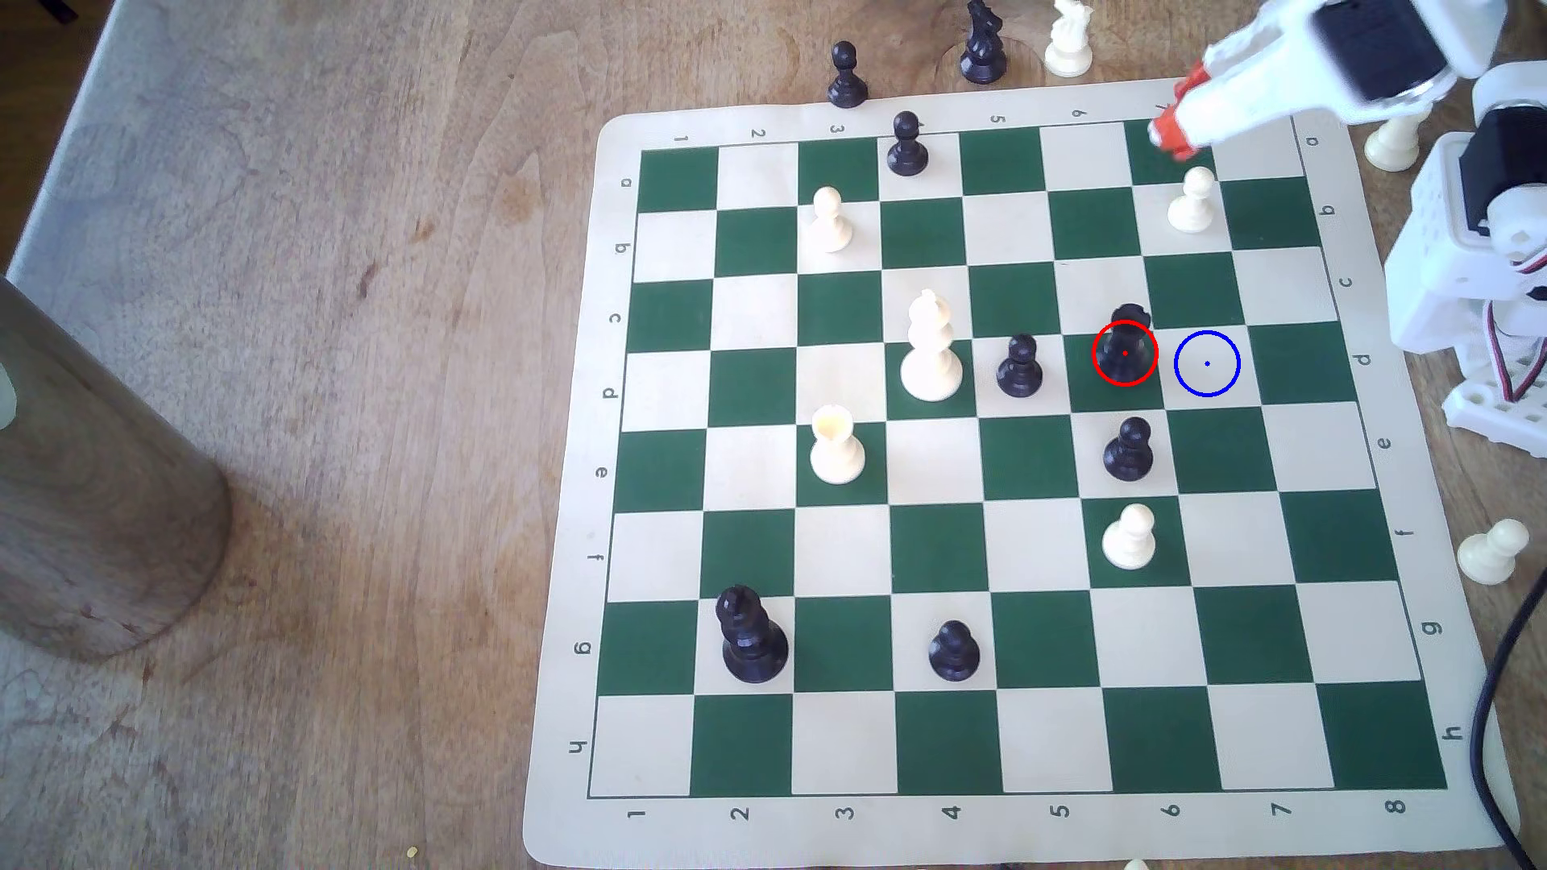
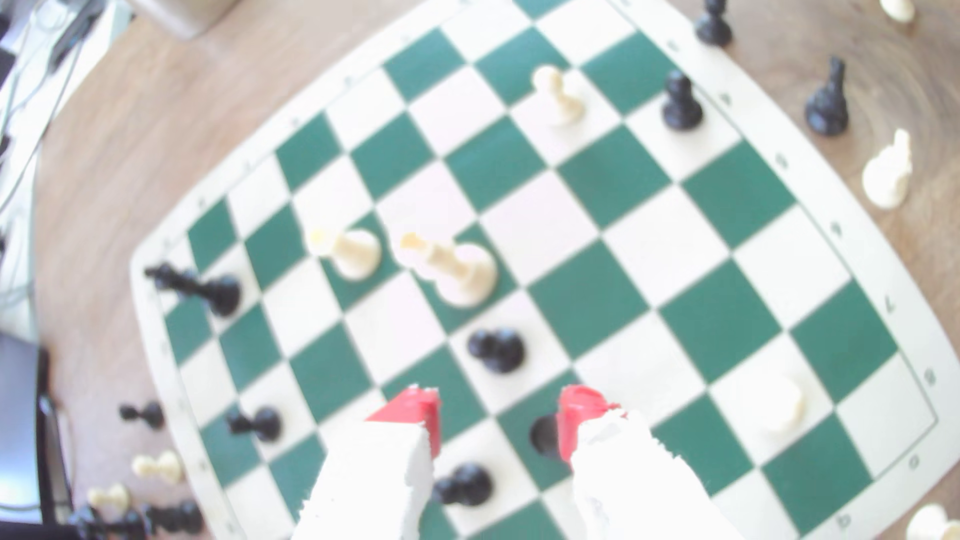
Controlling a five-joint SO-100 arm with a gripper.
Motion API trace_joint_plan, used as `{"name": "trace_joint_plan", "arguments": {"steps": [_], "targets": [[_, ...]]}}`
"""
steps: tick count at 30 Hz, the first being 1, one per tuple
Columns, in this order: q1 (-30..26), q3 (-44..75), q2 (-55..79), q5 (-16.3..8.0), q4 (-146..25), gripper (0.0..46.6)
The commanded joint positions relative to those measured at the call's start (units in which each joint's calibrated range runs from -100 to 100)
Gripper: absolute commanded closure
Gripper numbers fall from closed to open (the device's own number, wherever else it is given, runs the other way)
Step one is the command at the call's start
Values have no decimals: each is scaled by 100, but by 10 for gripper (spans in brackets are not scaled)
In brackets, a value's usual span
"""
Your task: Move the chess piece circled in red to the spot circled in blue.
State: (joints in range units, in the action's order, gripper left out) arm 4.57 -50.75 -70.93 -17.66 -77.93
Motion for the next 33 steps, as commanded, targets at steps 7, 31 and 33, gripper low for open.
{"name": "trace_joint_plan", "arguments": {"steps": [7, 31, 33], "targets": [[-273, 587, 1380, -210, -315, 305], [-445, -320, 2789, -176, 799, 251], [-414, -347, 2840, -156, 831, 243]]}}
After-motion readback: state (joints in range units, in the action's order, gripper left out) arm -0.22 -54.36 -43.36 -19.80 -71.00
